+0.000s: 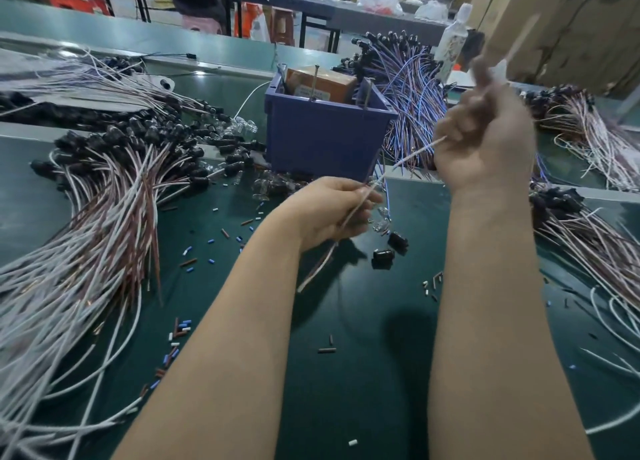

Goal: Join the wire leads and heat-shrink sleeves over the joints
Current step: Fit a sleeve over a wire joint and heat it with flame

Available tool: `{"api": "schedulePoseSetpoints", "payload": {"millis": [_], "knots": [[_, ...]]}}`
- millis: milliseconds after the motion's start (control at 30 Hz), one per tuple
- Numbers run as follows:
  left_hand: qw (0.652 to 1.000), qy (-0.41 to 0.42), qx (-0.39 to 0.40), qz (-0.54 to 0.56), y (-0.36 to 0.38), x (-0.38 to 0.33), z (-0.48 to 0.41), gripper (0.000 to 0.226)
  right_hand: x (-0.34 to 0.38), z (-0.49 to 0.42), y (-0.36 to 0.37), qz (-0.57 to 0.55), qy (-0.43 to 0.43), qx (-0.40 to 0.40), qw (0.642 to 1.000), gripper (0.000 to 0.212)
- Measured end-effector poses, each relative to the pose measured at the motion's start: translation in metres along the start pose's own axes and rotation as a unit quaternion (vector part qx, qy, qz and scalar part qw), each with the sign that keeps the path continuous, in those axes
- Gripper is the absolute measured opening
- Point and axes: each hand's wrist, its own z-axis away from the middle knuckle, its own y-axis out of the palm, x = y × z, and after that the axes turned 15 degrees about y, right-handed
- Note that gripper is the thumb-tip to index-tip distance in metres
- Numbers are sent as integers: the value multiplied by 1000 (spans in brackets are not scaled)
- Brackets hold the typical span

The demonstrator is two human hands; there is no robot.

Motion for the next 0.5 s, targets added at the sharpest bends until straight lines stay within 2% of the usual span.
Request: {"api": "schedulePoseSetpoints", "payload": {"millis": [67,100,200,300,400,500], "knots": [[990,40,-108,-78,-4,0,-4,28,-9,-9,-1,144,31,-80,986,15],[979,69,-155,-112,-7,1,-7,27,-16,-13,-4,241,40,-107,964,14],[954,130,-248,-108,-16,-3,-10,20,-31,-20,-4,412,22,-120,903,16],[939,158,-292,-85,-19,-8,-9,6,-35,-25,-6,490,1,-121,863,19],[936,171,-297,-85,-19,-11,-9,15,-38,-28,-7,523,-2,-115,844,19],[934,179,-299,-81,-19,-13,-8,15,-39,-26,-6,536,-5,-110,837,19]]}}
